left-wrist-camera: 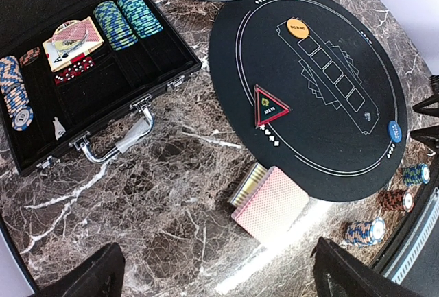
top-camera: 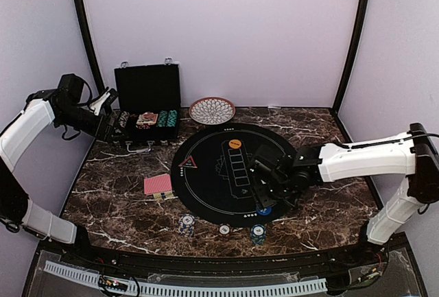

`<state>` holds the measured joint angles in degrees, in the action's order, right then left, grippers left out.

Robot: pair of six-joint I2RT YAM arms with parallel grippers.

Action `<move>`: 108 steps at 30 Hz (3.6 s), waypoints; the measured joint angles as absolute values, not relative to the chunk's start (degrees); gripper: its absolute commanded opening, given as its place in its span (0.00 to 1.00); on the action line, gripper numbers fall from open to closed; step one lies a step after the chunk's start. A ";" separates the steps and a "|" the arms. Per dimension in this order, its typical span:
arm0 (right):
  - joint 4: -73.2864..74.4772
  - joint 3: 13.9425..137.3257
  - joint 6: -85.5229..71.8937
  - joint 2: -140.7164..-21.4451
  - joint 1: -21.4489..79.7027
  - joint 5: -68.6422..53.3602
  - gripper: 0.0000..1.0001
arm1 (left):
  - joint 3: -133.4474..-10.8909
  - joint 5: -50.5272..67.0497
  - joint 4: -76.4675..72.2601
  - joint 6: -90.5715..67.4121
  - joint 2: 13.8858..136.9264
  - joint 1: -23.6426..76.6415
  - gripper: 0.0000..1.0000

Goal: Distribute texas hold em gaming equipment

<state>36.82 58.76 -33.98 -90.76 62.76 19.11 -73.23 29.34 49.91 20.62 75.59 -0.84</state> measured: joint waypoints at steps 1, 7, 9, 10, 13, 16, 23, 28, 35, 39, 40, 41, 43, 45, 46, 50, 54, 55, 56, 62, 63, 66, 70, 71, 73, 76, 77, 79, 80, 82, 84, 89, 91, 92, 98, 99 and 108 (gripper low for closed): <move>37.54 59.37 -34.39 -89.43 63.11 19.07 0.71 | -73.36 29.32 50.04 20.60 75.59 -0.84 0.99; 40.93 61.47 -36.95 -82.46 69.19 16.19 0.84 | -74.35 29.28 50.28 20.84 75.57 -0.84 0.99; 42.04 61.58 -37.78 -81.78 72.27 14.50 0.86 | -74.43 29.30 50.30 20.86 75.57 -0.84 0.99; 42.59 61.58 -38.19 -81.82 73.63 13.63 0.85 | -74.50 29.30 50.33 20.86 75.57 -0.84 0.99; 44.01 61.54 -38.96 -82.41 76.12 11.49 0.84 | -74.67 29.32 50.35 20.86 75.55 -0.84 0.99; 44.21 61.41 -39.68 -83.68 76.88 10.37 0.81 | -74.67 29.34 50.39 20.86 75.50 -0.84 0.99; 43.90 59.90 -40.03 -86.89 76.90 9.34 0.75 | -74.67 29.34 50.52 20.86 75.24 -0.84 0.99; 43.51 59.00 -40.10 -88.55 76.90 9.41 0.73 | -74.67 29.34 50.65 20.91 75.18 -0.84 0.99; 41.71 57.84 -40.18 -89.76 76.90 9.45 0.69 | -74.67 29.36 50.76 20.95 75.00 -0.84 0.99; 41.15 57.63 -40.21 -90.43 76.90 9.56 0.65 | -74.70 29.36 50.89 20.99 74.96 -0.84 0.99; 40.93 57.60 -40.21 -90.48 76.90 9.69 0.63 | -74.70 29.36 50.89 20.99 74.96 -0.84 0.99; 40.69 57.56 -40.23 -90.50 76.88 9.87 0.61 | -74.70 29.36 50.92 20.99 74.96 -0.84 0.99; 40.29 57.39 -40.23 -90.50 76.88 10.15 0.59 | -74.70 29.36 50.94 21.02 74.96 -0.84 0.99; 40.21 57.21 -40.45 -90.50 76.86 10.35 0.58 | -74.70 29.36 50.94 20.99 74.96 -0.84 0.99; 40.16 57.10 -40.51 -90.50 76.82 10.37 0.58 | -74.70 29.36 50.94 21.02 74.96 -0.84 0.99; 40.01 56.75 -40.64 -90.50 76.66 10.46 0.56 | -74.70 29.34 50.94 21.04 74.96 -0.84 0.99; 39.86 56.49 -40.62 -90.50 76.49 10.50 0.51 | -74.70 29.34 50.94 21.08 74.96 -0.84 0.99; 39.86 56.47 -40.66 -90.50 76.49 10.52 0.48 | -74.70 29.34 50.96 21.12 74.96 -0.84 0.99; 39.86 56.47 -40.73 -90.50 76.47 10.52 0.45 | -74.70 29.34 50.96 21.23 74.96 -0.84 0.99; 39.77 56.47 -41.01 -90.48 76.44 10.59 0.27 | -74.70 29.34 50.96 21.45 74.96 -0.84 0.99; 39.81 56.49 -40.86 -90.48 76.44 10.63 0.26 | -74.70 29.34 50.96 21.45 74.96 -0.84 0.99; 39.94 56.58 -40.60 -90.48 76.44 10.68 0.20 | -74.70 29.34 50.96 21.45 74.96 -0.84 0.99; 40.93 57.28 -40.60 -90.48 76.44 10.74 0.09 | -74.70 29.34 50.96 21.47 74.96 -0.84 0.99; 41.23 57.67 -40.58 -90.48 76.44 10.74 0.07 | -74.70 29.34 50.98 21.47 74.96 -0.84 0.99; 42.13 58.83 -40.56 -90.41 76.44 10.87 0.04 | -74.70 29.34 50.96 21.47 74.96 -0.84 0.99; 43.35 60.71 -40.49 -90.28 76.16 11.42 0.02 | -74.70 29.34 50.98 21.50 74.96 -0.84 0.99; 43.66 61.32 -40.40 -90.11 75.94 11.51 0.02 | -74.70 29.34 50.96 21.50 74.96 -0.84 0.99; 43.99 62.15 -40.27 -89.45 74.91 11.46 0.01 | -74.70 29.34 50.98 21.50 74.96 -0.84 0.99; 44.10 62.59 -40.14 -88.97 73.93 11.42 0.01 | -74.70 29.34 50.98 21.50 74.96 -0.84 0.99; 44.42 63.86 -39.55 -88.03 71.24 11.55 0.00 | -74.70 29.32 50.98 21.54 74.96 -0.84 0.99; 45.04 65.80 -38.96 -87.68 68.62 11.99 0.00 | -74.70 29.30 50.98 21.74 74.96 -0.84 0.99; 45.45 73.63 -36.05 -88.53 61.36 13.67 0.00 | -74.70 29.26 51.00 21.91 74.96 -0.84 0.99; 44.60 76.47 -34.87 -89.82 58.30 14.26 0.00 | -74.70 29.23 51.00 21.93 74.96 -0.84 0.99; 44.40 77.54 -34.44 -90.61 56.86 14.59 0.00 | -74.70 29.21 51.00 21.96 74.96 -0.84 0.99; 40.42 82.63 -31.03 -100.64 47.27 15.11 0.00 | -74.70 29.15 51.03 21.96 74.89 -0.84 0.99; 39.79 83.44 -30.48 -102.85 46.00 15.03 0.00 | -74.70 29.17 51.03 21.93 74.89 -0.84 0.99; 36.62 93.32 -27.09 -119.79 40.10 13.56 0.01 | -74.70 29.17 51.03 21.93 74.87 -0.84 0.99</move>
